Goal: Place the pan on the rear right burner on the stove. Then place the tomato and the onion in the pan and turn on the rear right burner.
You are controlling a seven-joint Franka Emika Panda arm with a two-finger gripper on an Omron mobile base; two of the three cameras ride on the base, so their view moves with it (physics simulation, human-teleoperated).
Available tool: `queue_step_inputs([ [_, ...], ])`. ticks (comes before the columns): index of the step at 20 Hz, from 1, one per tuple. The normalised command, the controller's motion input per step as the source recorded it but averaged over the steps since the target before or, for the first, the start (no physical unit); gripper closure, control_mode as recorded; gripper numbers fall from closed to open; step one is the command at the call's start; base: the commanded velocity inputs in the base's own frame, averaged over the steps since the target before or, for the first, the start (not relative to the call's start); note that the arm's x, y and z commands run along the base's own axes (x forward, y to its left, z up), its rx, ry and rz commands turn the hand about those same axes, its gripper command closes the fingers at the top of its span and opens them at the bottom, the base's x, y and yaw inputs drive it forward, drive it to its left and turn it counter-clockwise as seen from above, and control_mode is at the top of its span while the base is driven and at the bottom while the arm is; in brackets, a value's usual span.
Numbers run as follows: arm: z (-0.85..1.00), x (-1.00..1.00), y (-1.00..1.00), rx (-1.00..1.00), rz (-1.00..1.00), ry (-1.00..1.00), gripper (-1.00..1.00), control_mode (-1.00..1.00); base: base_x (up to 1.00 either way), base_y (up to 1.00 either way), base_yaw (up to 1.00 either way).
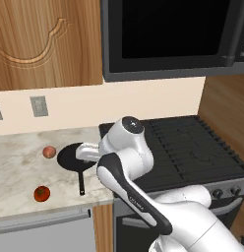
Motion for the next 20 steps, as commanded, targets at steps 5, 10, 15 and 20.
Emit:
queue_step_inputs([
  [5, -0.13, 0.0, 0.0, 0.0, 0.0, 0.01, -1.0, -1.0, 0.0, 0.0, 0.0],
  [10, 0.0, 0.0, 0.0, -0.06, 0.0, 0.18, -1.0, -1.0, 0.0, 0.0, 0.0],
  [15, 0.0, 0.0, 0.0, -0.05, 0.0, 0.21, -1.0, -1.0, 0.0, 0.0, 0.0],
  [20, -0.12, 0.0, 0.01, 0.0, 0.0, 0.08, -1.0, -1.0, 0.0, 0.0, 0.0],
])
